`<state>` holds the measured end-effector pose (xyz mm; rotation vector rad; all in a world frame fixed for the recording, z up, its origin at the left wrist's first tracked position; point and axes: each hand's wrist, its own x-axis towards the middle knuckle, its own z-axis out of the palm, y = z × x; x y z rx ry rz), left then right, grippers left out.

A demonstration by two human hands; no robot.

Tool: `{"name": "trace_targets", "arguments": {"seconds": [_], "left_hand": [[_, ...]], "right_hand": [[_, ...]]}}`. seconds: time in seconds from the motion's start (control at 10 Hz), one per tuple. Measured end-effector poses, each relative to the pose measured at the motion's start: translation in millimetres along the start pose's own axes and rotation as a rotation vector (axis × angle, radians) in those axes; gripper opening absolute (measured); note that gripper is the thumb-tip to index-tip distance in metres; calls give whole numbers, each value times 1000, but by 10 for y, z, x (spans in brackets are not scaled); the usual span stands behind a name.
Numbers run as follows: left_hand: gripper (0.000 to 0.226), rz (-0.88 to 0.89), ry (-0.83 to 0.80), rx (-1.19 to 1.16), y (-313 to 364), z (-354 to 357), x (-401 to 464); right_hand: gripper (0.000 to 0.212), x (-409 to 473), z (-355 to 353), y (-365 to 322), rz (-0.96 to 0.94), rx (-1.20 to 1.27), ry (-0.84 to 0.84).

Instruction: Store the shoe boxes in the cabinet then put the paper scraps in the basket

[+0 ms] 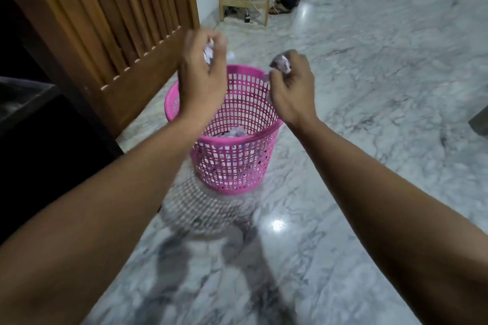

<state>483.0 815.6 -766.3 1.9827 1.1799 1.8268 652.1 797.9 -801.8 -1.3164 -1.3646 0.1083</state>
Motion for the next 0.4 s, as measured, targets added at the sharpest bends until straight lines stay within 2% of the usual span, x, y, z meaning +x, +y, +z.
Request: {"name": "trace_targets", "arguments": {"seconds": [0.1, 0.2, 0.3, 0.4], "left_hand": [[22, -118, -3, 151, -317, 98, 371], [35, -477, -552, 422, -782, 204, 322], [31, -573, -1024, 602, -872, 240, 34], [25, -499, -1004, 634, -904, 338, -113]], "right_hand": [[53, 239, 221, 0, 44, -245, -431], [89, 328, 313, 86, 105, -545, -812], [68, 293, 304, 156, 65, -599, -834], [45, 271, 320, 230, 17, -569, -784]]}}
